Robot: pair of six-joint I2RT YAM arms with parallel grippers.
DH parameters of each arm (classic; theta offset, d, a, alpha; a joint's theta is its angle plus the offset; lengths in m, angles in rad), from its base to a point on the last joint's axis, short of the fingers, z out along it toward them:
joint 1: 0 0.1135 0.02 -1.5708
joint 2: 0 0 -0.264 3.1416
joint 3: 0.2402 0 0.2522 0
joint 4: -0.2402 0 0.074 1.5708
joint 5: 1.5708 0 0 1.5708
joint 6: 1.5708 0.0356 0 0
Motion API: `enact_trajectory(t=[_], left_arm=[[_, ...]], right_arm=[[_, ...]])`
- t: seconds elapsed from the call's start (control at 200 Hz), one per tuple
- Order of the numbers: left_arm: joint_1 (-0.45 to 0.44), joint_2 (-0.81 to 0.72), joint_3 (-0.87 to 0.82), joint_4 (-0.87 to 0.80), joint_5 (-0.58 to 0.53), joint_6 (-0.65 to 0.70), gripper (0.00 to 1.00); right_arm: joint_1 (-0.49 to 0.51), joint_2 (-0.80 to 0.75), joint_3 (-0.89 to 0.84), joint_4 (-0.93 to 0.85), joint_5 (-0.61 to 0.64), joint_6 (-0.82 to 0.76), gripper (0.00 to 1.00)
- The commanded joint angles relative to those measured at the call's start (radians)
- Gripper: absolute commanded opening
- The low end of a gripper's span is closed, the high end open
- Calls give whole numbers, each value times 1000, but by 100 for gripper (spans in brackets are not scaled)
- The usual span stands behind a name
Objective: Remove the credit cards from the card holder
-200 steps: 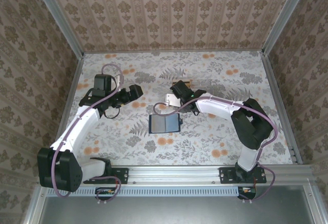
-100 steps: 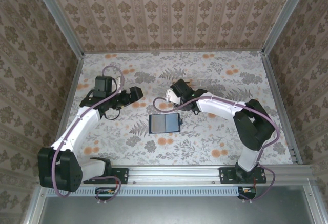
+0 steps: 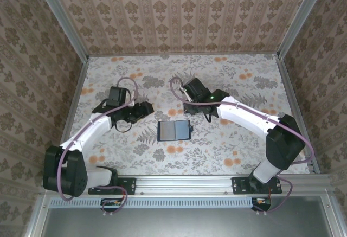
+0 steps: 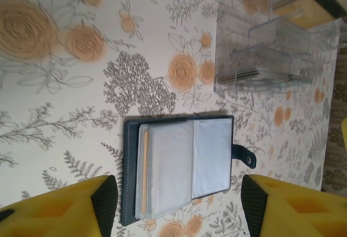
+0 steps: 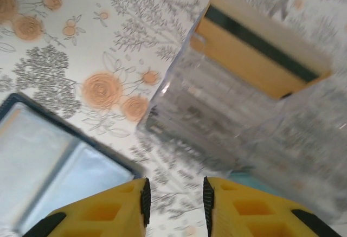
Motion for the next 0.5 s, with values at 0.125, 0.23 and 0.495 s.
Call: enact_trajectory(t=[0.125,0.23,0.495], left_arm=[[-75,49,-8,36,2,-33,48],[-95,66,-15,47,5,-33,30],[-125,99,-38,67,-14,-38,31]], right_arm=[[38,49,-72,-11,-155,367,22],[42,80,-101,-7,-178,418,20],[46,137,-160,47,-208,478,17]])
